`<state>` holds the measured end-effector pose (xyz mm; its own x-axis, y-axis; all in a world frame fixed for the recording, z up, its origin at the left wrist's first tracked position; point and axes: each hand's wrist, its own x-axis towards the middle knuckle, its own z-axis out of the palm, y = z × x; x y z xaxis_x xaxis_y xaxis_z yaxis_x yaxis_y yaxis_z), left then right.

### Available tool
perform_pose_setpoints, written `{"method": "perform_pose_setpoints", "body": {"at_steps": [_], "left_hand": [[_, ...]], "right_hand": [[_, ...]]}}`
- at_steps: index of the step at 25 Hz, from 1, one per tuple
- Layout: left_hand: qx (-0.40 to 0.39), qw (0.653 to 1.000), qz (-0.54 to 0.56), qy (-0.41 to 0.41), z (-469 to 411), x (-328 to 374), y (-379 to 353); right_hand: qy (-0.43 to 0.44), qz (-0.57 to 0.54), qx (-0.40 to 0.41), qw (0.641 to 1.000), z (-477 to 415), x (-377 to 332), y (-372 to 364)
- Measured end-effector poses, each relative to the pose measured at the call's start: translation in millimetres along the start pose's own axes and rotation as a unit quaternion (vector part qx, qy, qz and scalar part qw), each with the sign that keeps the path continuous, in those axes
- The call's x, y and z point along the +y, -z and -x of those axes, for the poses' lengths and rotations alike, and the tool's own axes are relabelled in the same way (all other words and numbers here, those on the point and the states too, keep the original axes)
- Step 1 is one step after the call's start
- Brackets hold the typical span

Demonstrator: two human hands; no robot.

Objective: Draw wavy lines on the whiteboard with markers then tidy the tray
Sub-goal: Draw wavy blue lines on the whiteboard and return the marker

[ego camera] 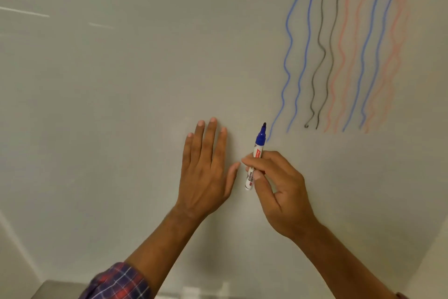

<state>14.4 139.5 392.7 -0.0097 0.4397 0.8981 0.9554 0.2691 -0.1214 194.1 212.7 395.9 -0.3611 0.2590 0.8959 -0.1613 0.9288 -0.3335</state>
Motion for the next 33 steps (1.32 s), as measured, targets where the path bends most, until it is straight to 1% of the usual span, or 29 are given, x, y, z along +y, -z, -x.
{"method": "perform_pose_setpoints", "body": {"at_steps": [2,5,8,11,14,16,18,21,29,33], "left_hand": [[0.031,0.999,-0.012,-0.007,-36.1,-11.1,9.0],[0.077,0.996,-0.032,-0.013,-93.0,-26.6,25.0],[0.116,0.992,-0.047,-0.018,-146.1,-41.2,41.4],[0.131,0.989,-0.061,-0.014,-183.8,-55.1,50.8],[0.127,0.99,-0.062,-0.018,-196.9,-63.1,49.1],[0.124,0.99,-0.061,-0.025,-196.0,-64.5,44.2],[0.13,0.99,-0.057,-0.026,-193.7,-65.6,40.5],[0.137,0.989,-0.053,-0.027,-192.6,-66.5,39.1],[0.14,0.988,-0.049,-0.033,-191.8,-68.9,36.3],[0.143,0.988,-0.048,-0.036,-191.7,-69.1,35.0]], "right_hand": [[0.003,-0.013,-0.012,1.0,-30.2,-10.0,10.7],[0.063,0.039,0.002,0.997,-77.4,-21.2,29.3],[0.111,0.069,0.072,0.989,-123.1,-36.0,47.2],[0.137,0.044,0.152,0.978,-160.2,-55.4,59.3],[0.117,0.005,0.204,0.972,-192.6,-65.7,69.0],[0.095,0.009,0.238,0.967,-211.2,-65.3,74.8],[0.097,0.021,0.263,0.96,-226.8,-62.4,80.0],[0.09,0.03,0.273,0.957,-242.7,-57.6,82.8],[0.081,0.077,0.268,0.957,-261.7,-42.1,80.6],[0.09,0.111,0.246,0.959,-257.4,-43.4,74.3]]}}
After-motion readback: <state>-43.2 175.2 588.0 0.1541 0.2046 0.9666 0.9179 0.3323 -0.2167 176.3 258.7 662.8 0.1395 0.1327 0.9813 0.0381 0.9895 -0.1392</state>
